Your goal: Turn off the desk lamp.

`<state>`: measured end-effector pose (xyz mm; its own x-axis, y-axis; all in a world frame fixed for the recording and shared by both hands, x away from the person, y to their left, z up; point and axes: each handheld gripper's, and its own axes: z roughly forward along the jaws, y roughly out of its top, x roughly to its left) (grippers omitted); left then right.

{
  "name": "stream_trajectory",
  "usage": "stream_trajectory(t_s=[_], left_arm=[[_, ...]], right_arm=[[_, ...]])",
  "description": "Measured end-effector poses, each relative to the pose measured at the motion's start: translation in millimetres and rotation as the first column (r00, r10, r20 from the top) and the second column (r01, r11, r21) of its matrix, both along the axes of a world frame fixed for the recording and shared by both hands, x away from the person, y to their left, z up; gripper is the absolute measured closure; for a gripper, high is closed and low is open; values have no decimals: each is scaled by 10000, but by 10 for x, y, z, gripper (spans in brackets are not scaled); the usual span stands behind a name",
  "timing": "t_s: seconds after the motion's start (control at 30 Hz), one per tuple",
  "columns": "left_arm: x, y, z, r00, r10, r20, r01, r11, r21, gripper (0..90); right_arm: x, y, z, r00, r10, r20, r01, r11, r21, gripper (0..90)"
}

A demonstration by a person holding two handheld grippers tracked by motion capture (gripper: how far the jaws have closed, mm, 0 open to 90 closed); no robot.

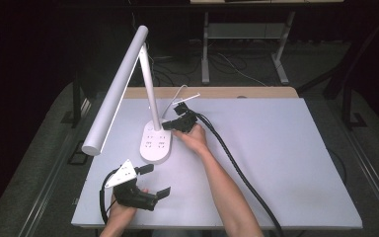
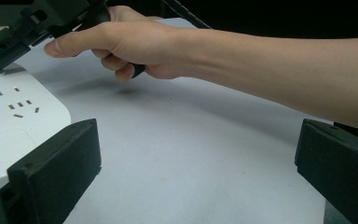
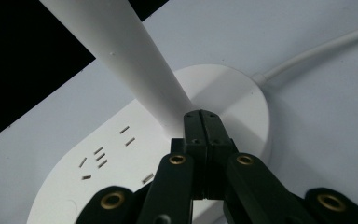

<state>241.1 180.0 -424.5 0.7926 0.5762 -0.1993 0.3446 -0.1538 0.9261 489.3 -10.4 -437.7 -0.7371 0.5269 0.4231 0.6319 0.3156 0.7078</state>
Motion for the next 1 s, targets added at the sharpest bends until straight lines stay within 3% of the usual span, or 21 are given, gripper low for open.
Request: stream_trajectory(t_s=[0.17,0.37,0.43,0.6,1.0], left_arm=[[-2,-2,0,10000,9,2,-9,10000,-18,0],[3,-8,-4,10000,1,-6,-1,10000,-39,0],[8,-5,-4,10000,-53,4,53,10000,22,0],[12,-7,-3,10000,-54,22,54,10000,25,0],[9,-17,-4,10000,-72,8,72,10000,-7,0]], right_arm=[[-9,-2,-26,10000,-66,19,66,9999,135,900],[-43,15,7,9994,-77,338,85,9997,-236,900],[-43,11,2,9998,-76,200,76,10000,6,900],[-53,1,-1,9995,-144,277,144,9999,19,900],[-117,-69,140,9986,-79,521,78,10000,21,900]])
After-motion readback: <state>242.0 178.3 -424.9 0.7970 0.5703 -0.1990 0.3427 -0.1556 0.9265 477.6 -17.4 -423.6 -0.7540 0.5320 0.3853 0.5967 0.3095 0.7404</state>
